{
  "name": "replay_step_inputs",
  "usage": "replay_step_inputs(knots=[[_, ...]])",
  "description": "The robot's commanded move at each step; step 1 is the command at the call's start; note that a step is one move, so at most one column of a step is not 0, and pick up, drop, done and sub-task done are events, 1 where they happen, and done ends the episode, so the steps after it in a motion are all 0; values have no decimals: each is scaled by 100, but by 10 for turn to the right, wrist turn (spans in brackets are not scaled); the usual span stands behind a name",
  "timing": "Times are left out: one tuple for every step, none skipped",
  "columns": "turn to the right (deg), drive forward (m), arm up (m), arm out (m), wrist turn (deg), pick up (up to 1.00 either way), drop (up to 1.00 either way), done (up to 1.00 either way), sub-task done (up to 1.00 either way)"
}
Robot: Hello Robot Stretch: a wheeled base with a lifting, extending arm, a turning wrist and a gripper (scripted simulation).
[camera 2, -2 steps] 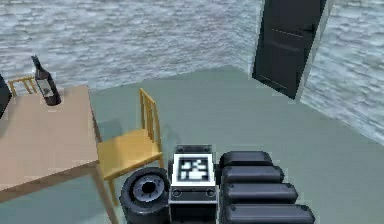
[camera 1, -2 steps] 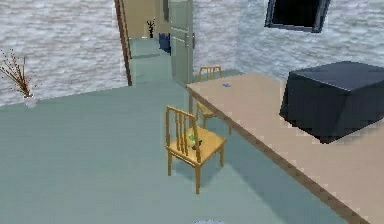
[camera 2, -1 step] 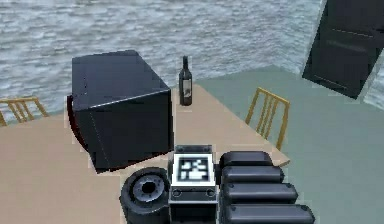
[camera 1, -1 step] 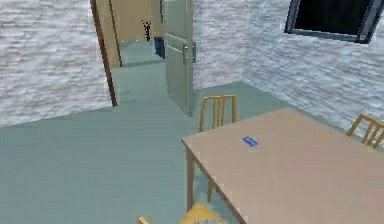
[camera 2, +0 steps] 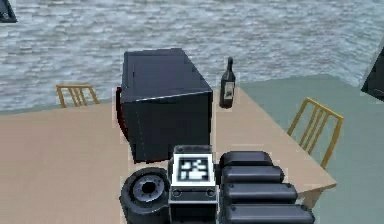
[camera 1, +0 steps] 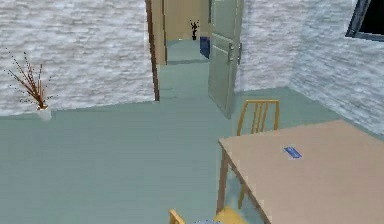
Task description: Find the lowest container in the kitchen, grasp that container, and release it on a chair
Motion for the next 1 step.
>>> replay_step_inputs(knots=[[120, 0, 0, 0, 0, 0, 0, 0, 0]])
